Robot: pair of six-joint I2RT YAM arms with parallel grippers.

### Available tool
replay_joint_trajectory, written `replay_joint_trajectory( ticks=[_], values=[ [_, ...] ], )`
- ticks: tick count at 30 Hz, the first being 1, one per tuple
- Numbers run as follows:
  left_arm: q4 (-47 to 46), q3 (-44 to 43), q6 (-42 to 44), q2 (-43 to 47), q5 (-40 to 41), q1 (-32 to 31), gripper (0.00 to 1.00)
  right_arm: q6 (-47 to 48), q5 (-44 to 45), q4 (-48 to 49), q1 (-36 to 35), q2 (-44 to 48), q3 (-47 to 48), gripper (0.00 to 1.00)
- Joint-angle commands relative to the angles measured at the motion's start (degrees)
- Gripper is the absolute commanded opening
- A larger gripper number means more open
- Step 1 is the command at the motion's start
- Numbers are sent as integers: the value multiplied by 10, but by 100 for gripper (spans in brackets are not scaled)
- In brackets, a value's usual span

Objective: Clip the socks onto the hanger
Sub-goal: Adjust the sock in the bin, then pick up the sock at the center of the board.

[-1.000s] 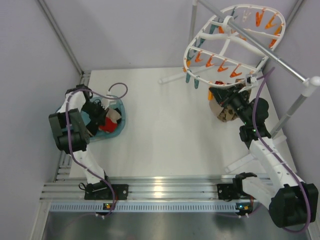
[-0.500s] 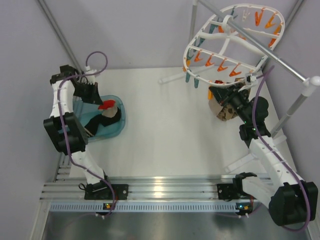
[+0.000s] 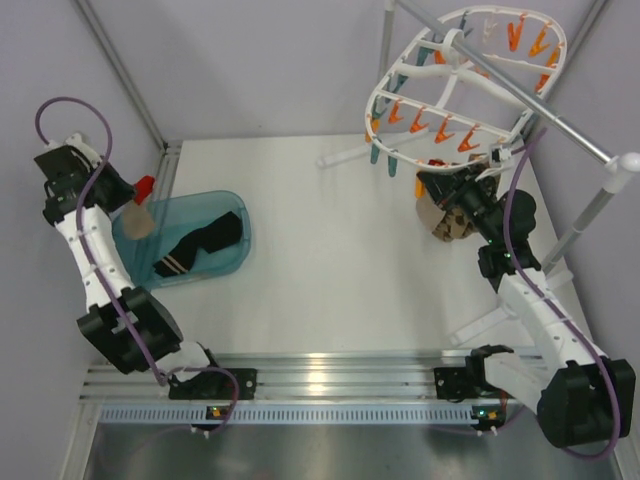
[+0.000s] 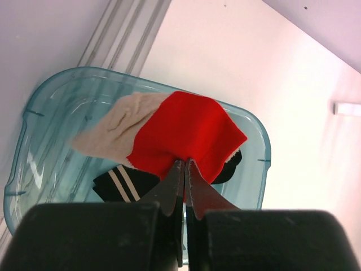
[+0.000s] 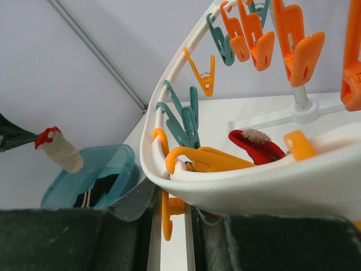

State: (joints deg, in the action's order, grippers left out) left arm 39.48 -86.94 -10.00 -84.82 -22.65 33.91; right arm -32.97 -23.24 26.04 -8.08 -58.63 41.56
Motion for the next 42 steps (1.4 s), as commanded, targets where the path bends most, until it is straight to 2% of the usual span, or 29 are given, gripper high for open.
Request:
replay_joint_trajectory(
  ticks=[1, 4, 8, 12, 16, 21, 22, 23, 26, 27, 28, 29, 30, 32, 33, 35, 36, 38, 42],
  values=[
    [-44, 33, -54, 9, 110, -27, 0, 11, -22, -12, 2, -12, 26, 0],
    [-78, 83, -75, 11, 138, -46, 0, 14, -26, -14, 2, -13, 28, 0],
    [-147, 167, -119, 3, 193, -119, 0, 15, -28, -15, 1, -18, 32, 0],
    [-169, 180, -199, -43, 280, -198, 0, 18, -27, -16, 2, -18, 33, 0],
    [-177, 179, -248, -103, 278, -240, 0, 24, -24, -28, 1, -12, 36, 0],
    [-195, 176, -240, -145, 240, -243, 34, 34, -14, -46, 2, 4, 34, 0],
    [-195, 169, -225, -153, 229, -243, 34, 35, -13, -49, 2, 6, 34, 0],
    [-196, 165, -203, -153, 212, -243, 35, 36, -13, -50, 2, 8, 33, 0],
    [-185, 124, -25, -150, 100, -243, 43, 37, -10, -56, 2, 13, 33, 0],
    [-164, 108, 88, -152, 70, -242, 47, 40, -9, -57, 2, 14, 32, 0],
    [-109, 72, 157, -156, 6, -239, 56, 40, -9, -57, 2, 15, 31, 0],
    [-82, 57, 222, -158, -22, -238, 58, 40, -10, -57, 2, 15, 32, 0],
    [-62, 36, 336, -161, -34, -238, 60, 40, -10, -56, 2, 13, 32, 0],
    [-9, 19, 415, -172, -56, -235, 61, 39, -13, -54, 3, 10, 32, 0],
    [18, -8, 503, -193, -63, -235, 61, 40, -15, -54, 2, 9, 32, 0],
    [102, -38, 570, -220, -64, -234, 59, 41, -15, -51, 2, 5, 34, 0],
    [137, -72, 632, -236, -59, -234, 59, 40, -17, -50, 2, 4, 35, 0],
    [221, -106, 680, -284, -48, -233, 58, 42, -19, -50, 1, 1, 38, 0],
    [276, -154, 759, -335, -30, -231, 57, 46, -19, -56, 2, 3, 41, 0]
  ],
)
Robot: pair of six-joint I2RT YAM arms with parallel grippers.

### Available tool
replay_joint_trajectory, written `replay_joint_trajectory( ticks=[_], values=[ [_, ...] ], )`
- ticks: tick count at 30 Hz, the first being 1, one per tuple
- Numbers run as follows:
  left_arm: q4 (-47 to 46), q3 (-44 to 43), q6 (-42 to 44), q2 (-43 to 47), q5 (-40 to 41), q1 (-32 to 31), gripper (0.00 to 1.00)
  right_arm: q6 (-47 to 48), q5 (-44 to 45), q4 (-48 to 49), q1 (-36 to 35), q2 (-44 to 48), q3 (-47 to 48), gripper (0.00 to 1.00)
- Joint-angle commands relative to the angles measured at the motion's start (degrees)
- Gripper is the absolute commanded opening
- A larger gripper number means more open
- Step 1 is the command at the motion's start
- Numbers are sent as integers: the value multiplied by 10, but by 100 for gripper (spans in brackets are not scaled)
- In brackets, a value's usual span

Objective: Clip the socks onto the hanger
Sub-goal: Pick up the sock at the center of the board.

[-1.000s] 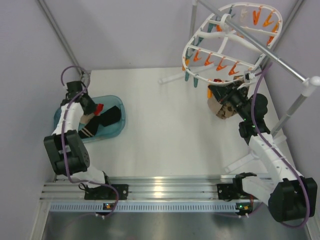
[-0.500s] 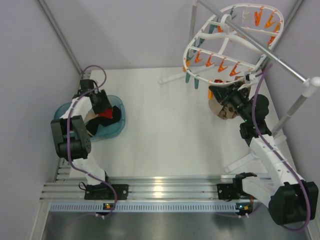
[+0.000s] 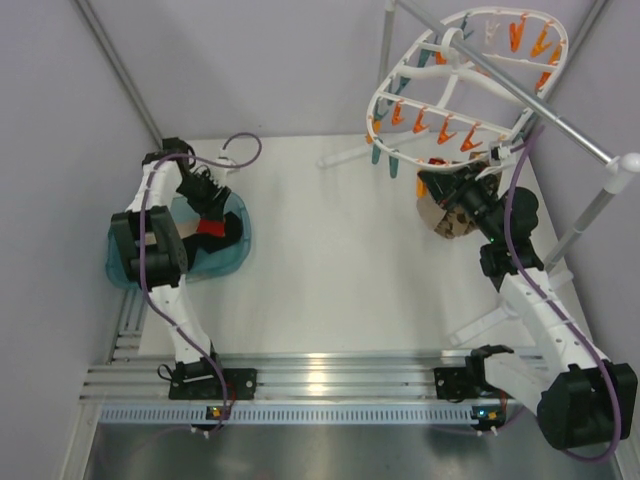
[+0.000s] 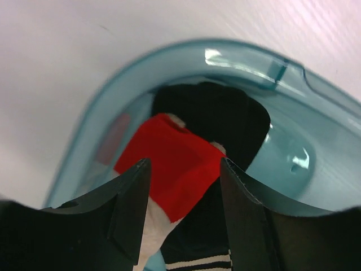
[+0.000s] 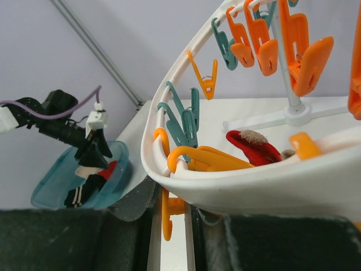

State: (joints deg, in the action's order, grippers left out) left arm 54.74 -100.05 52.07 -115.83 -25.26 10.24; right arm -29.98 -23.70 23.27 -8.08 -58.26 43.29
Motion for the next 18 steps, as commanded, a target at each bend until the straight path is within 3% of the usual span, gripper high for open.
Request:
replay_joint_trajectory(
  ticks=[1, 16, 18],
  values=[
    [121, -21, 143, -31, -1, 5, 57, 17, -13, -31, 2, -2, 25, 0],
    [41, 13, 181, -59, 55, 7, 52, 22, -7, -45, 2, -2, 33, 0],
    [34, 14, 186, -61, 57, 7, 47, 20, -6, -43, 2, -4, 33, 0]
  ],
)
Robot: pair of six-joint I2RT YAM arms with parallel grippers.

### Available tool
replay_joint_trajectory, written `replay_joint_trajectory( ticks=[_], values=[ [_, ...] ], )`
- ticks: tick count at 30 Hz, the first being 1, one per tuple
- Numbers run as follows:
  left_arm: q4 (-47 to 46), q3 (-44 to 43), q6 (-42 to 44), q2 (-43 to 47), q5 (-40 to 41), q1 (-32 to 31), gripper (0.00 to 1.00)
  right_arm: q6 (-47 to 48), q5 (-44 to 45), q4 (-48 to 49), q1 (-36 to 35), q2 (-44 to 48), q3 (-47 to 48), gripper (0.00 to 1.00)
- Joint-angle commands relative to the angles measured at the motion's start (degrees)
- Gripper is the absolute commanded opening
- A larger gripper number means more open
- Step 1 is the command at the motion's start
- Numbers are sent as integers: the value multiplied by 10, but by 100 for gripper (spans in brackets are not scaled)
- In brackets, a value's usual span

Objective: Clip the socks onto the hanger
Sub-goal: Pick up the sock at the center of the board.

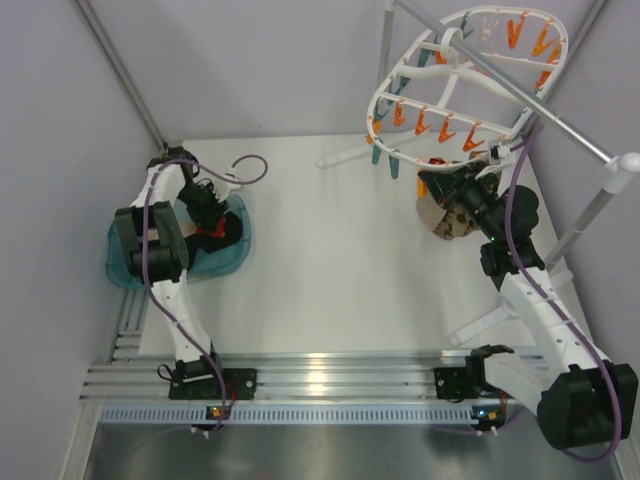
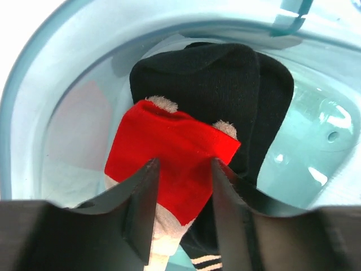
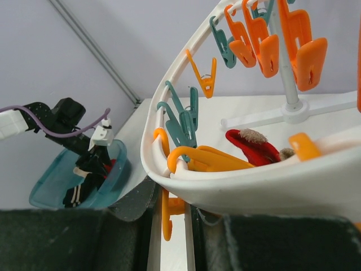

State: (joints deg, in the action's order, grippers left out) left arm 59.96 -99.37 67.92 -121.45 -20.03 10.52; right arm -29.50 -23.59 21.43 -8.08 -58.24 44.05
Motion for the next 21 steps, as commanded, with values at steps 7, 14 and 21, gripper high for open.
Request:
replay_joint_trajectory(
  ticks=[7, 14, 21],
  values=[
    [-6, -9, 34, -15, 1, 4, 9, 14, -7, -20, 2, -12, 26, 0],
    [23, -18, 19, 16, -47, 9, 0, 15, -7, -18, 2, -18, 30, 0],
    [21, -80, -90, 86, -192, 36, 0, 11, -7, -13, 2, -21, 35, 0]
  ],
)
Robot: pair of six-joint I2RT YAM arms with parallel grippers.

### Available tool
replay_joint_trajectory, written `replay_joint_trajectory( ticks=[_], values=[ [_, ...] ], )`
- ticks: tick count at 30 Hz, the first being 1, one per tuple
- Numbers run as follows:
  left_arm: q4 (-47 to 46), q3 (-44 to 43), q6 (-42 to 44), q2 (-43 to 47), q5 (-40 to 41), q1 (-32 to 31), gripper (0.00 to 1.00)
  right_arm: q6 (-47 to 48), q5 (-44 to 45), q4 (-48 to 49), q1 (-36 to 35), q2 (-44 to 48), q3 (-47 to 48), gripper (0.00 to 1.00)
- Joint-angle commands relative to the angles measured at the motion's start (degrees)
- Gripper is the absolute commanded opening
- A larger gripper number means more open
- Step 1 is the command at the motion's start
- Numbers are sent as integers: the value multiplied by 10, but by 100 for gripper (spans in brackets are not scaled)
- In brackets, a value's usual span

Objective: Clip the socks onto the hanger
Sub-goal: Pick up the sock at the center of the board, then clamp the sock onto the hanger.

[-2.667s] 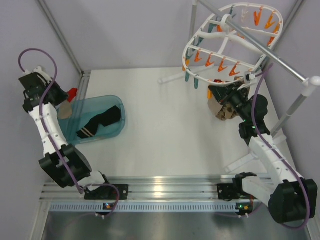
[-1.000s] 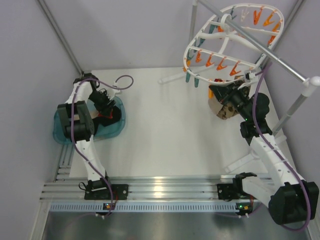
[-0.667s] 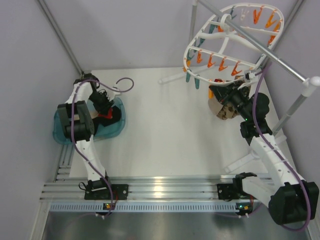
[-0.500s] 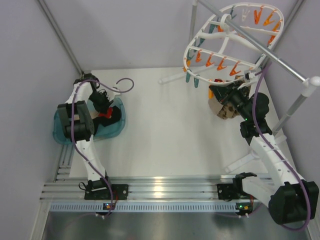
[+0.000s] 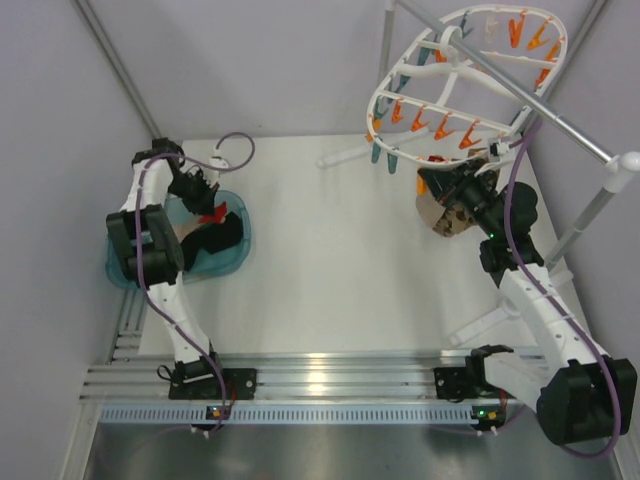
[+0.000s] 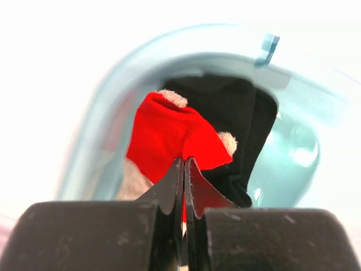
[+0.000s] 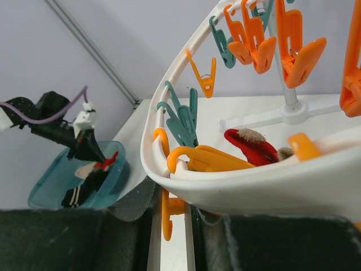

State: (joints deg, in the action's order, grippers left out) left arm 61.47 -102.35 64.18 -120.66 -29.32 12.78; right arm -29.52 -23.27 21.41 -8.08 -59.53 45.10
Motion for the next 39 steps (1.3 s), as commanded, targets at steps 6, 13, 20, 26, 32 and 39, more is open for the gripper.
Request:
replay_joint_trajectory(
  ticks=[6, 13, 20, 26, 32, 39],
  values=[
    [-59, -58, -165, 146, -164, 16, 0, 10, -11, -4, 2, -14, 31, 0],
    [-243, -18, -411, 231, -309, 2, 0, 5, -13, 3, 1, -12, 34, 0],
    [-591, 195, -641, 357, -198, -126, 0, -6, 5, 11, 2, -14, 39, 0],
    [-695, 296, -731, 386, -82, -289, 0, -32, 10, 20, 2, -14, 39, 0],
    [-800, 352, -755, 372, 88, -448, 0, -71, 32, 20, -1, -11, 32, 0],
    [-848, 306, -785, 294, 175, -546, 0, -99, 52, 27, -10, -4, 21, 0]
  ],
)
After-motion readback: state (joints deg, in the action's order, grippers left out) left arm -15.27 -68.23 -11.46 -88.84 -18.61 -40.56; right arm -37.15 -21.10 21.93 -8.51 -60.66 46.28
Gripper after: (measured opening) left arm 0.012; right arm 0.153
